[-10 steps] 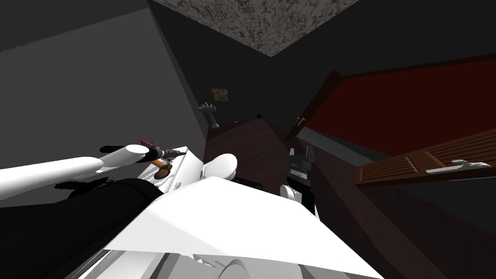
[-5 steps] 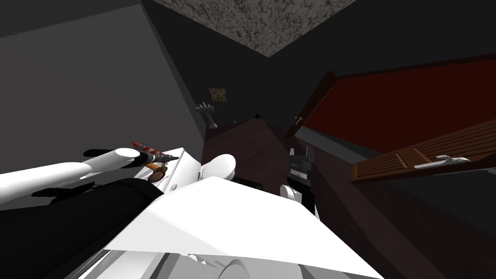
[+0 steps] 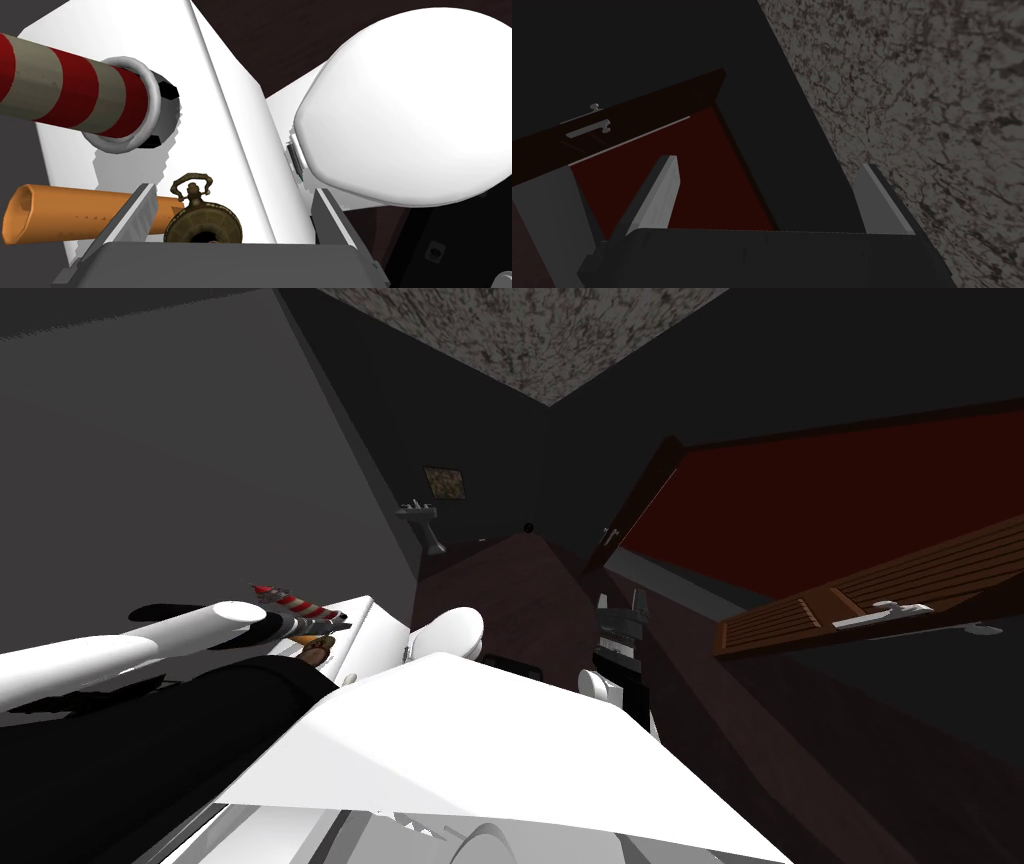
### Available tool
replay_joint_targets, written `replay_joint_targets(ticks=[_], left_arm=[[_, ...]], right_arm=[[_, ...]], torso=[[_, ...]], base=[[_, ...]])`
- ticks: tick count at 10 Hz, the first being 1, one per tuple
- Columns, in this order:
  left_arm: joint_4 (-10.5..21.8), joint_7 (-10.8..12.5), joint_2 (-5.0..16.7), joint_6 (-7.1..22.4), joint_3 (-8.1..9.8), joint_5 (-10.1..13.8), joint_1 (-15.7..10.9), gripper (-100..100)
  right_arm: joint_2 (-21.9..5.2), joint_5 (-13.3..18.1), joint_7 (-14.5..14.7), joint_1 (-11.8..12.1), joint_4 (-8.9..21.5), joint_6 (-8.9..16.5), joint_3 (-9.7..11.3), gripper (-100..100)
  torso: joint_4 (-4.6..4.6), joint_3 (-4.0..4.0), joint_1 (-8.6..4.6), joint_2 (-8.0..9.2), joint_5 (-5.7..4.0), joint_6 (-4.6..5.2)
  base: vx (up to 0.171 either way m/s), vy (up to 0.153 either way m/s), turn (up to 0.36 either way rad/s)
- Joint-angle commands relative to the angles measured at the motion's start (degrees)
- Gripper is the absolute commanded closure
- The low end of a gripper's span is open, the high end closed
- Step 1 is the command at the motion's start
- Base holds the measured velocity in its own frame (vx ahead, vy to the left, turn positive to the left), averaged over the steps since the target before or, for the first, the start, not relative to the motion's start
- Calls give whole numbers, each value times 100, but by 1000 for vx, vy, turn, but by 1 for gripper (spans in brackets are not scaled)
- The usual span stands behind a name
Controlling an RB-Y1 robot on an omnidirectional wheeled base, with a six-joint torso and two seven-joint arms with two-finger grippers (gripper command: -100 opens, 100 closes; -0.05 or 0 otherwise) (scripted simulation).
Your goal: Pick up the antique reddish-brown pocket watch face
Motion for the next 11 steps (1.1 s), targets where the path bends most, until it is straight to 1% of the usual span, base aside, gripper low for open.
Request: replay_joint_targets(ticks=[1, 2, 4, 5, 8, 9, 10, 11], left_arm=[[286, 134, -147, 252, -30, -279, -81, -100], [302, 134, -147, 252, -30, -279, -81, -100], [609, 285, -277, 528, -18, -563, -112, -100], [609, 285, -277, 528, -18, -563, -112, -100], [912, 434, -419, 803, -13, -847, -140, -100], [874, 395, -387, 756, 0, -784, -137, -100], [892, 389, -393, 785, 2, -790, -139, 0], [842, 606, -332, 647, -255, -729, -190, -100]], right_arm=[[0, 0, 0, 0, 0, 0, 0, 0], [0, 0, 0, 0, 0, 0, 0, 0], [0, 0, 0, 0, 0, 0, 0, 0], [0, 0, 0, 0, 0, 0, 0, 0], [0, 0, 0, 0, 0, 0, 0, 0], [0, 0, 0, 0, 0, 0, 0, 0], [0, 0, 0, 0, 0, 0, 0, 0], [0, 0, 0, 0, 0, 0, 0, 0]], torso=[[0, 0, 0, 0, 0, 0], [0, 1, -3, 1, 0, -1], [0, 1, 1, 1, 1, 0], [1, 2, 0, 3, 0, -2], [1, 3, 5, 5, 1, -1], [1, 3, 5, 5, 1, -1], [1, 3, 8, 5, 2, 0], [1, 3, 10, 5, 2, 0]], base=[[14, -35, -73], [13, -27, -14], [12, -29, -44], [5, -19, -11], [4, -16, -30], [2, -6, -1], [0, 0, 0], [-41, 19, -132]])
